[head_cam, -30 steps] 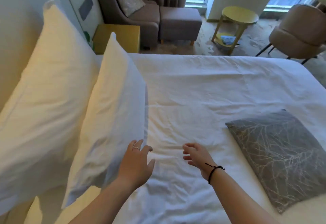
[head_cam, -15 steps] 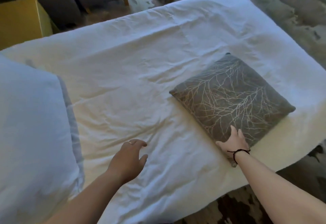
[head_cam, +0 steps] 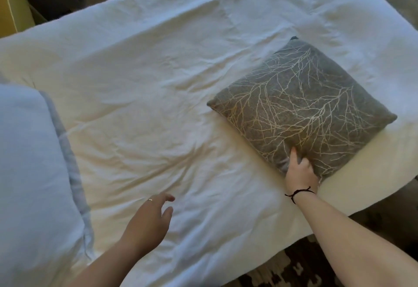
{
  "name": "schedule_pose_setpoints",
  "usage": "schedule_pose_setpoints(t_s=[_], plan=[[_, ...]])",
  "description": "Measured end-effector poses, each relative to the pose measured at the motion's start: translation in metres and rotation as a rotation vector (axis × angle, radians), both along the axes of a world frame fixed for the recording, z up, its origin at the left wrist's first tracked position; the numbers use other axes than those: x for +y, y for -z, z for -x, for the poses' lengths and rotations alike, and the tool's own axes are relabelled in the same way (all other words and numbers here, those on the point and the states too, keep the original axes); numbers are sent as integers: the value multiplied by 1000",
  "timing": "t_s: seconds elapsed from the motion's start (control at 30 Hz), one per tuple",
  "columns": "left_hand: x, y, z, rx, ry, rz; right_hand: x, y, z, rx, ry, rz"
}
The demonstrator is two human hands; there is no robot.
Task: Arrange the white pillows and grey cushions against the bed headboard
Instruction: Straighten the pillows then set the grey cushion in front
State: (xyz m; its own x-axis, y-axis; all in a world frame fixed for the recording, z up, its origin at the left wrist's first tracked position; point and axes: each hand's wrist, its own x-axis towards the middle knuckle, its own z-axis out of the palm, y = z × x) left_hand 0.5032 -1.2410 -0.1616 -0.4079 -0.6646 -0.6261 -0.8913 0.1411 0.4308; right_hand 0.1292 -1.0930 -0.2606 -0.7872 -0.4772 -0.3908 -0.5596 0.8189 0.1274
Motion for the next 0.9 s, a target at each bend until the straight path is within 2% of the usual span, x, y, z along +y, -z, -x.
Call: schedule_pose_setpoints(t_s=[0.23, 0.33, 0.5, 0.6, 0.67, 0.77, 0.83, 0.9], plan=[[-3, -16, -10, 75, -149, -80, -25, -49, 14, -176, 21, 155], [-5, -35, -9, 166, -233, -108, -59, -76, -25, -328, -13, 217], [-27, -81, -15, 278, -405, -94, -136, -127, -130, -597, 44, 532], [-49, -123, -26, 359, -488, -64, -167, -176, -211, -879, 118, 734], [-57, -156, -38, 417, -469, -44, -177, -209, -263, -1172, 202, 839], [-63, -200, -70, 395, -474, 82, -179, -257, -320, -1619, 344, 901], [-65, -221, -101, 390, -522, 123, -175, -274, -338, -1707, 241, 882], [-60, -234, -128, 341, -505, 140, -172, -282, -344, -1688, 11, 747]])
